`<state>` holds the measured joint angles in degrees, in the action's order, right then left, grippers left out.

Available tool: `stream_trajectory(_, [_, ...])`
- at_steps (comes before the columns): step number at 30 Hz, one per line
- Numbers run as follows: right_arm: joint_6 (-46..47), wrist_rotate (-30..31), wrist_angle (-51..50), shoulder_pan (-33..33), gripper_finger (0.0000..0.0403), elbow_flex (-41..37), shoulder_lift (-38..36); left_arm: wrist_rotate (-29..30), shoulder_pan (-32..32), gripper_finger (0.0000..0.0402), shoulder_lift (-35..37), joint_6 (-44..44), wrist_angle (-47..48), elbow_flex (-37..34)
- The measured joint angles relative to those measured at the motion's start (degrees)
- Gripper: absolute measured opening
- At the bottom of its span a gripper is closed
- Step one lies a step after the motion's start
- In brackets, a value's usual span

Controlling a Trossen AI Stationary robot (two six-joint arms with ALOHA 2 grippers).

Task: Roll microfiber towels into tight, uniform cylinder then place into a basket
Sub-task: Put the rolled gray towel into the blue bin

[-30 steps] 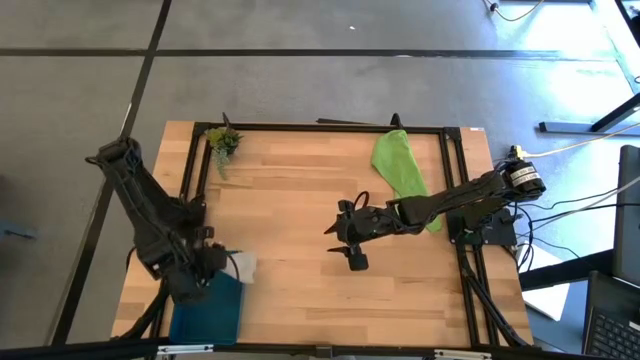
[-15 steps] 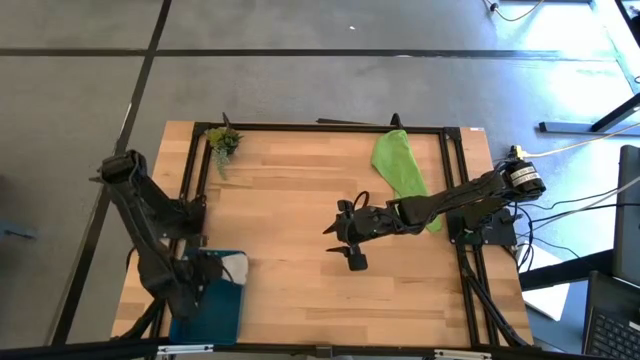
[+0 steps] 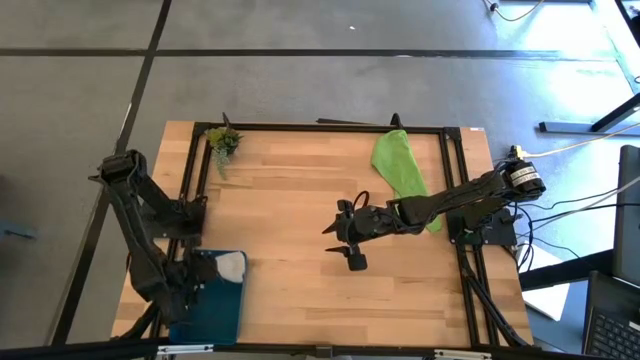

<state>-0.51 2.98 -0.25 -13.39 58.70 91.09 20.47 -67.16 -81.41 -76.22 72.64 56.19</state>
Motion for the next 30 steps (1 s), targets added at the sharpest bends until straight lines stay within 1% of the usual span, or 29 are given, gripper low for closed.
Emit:
stream_trajectory(3, [0.0,0.0,0.0,0.0,0.0228,0.0,0.0,-0.1,0.0,0.0037,0.0,0.0,-2.9,-1.9])
stream_trajectory(7, [0.0,0.0,0.0,0.0,0.0228,0.0,0.0,0.0,0.0,0.0037,0.0,0.3,-9.1,-7.2])
stream_trajectory(11, [0.0,0.0,0.0,0.0,0.0228,0.0,0.0,-1.4,0.0,0.0037,0.0,0.2,-10.8,-10.9])
stream_trajectory(14, [0.0,0.0,0.0,0.0,0.0228,0.0,0.0,-2.0,0.0,0.0037,0.0,-0.1,-11.0,-11.9])
stream_trajectory(19, [0.0,0.0,0.0,0.0,0.0228,0.0,0.0,-0.2,0.0,0.0037,0.0,-0.1,-10.0,-11.9])
stream_trajectory(24, [0.0,0.0,0.0,0.0,0.0228,0.0,0.0,-0.1,0.0,0.0037,0.0,-0.1,-9.0,-11.1])
stream_trajectory(30, [0.0,0.0,0.0,0.0,0.0228,0.0,0.0,-1.2,0.0,0.0037,0.0,0.3,-16.2,-14.6])
